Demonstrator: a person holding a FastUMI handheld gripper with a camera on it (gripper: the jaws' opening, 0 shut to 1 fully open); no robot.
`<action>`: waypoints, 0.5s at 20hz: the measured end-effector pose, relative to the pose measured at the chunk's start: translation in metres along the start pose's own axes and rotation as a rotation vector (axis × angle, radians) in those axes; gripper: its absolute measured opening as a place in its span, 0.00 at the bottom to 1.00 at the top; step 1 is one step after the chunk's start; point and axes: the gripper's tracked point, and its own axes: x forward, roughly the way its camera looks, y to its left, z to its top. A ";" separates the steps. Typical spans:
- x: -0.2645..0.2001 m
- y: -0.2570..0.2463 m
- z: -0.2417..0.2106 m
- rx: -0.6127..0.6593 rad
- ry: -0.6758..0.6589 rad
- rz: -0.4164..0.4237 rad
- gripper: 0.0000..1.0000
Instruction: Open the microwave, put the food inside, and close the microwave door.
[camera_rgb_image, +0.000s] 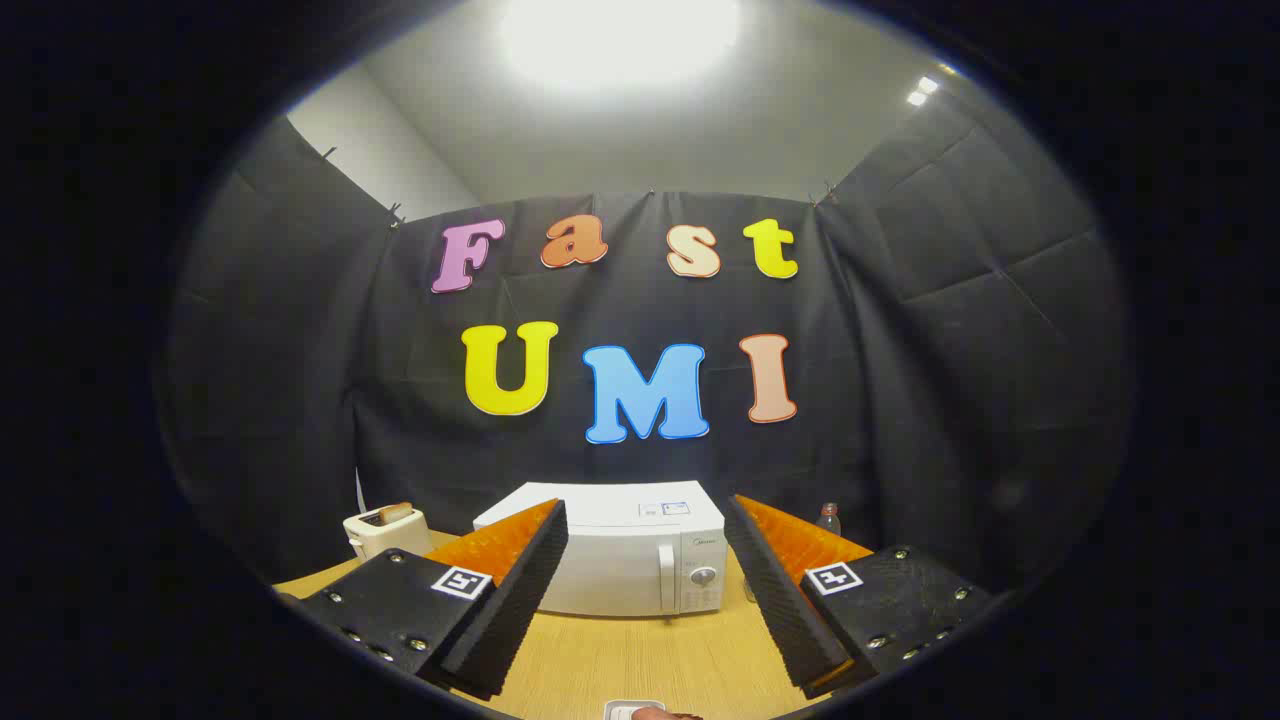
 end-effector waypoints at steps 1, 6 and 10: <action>-0.001 0.000 -0.003 0.000 0.006 0.000 0.98; -0.004 0.000 0.000 0.021 -0.004 -0.006 0.98; -0.002 -0.004 -0.001 0.016 0.006 -0.013 0.99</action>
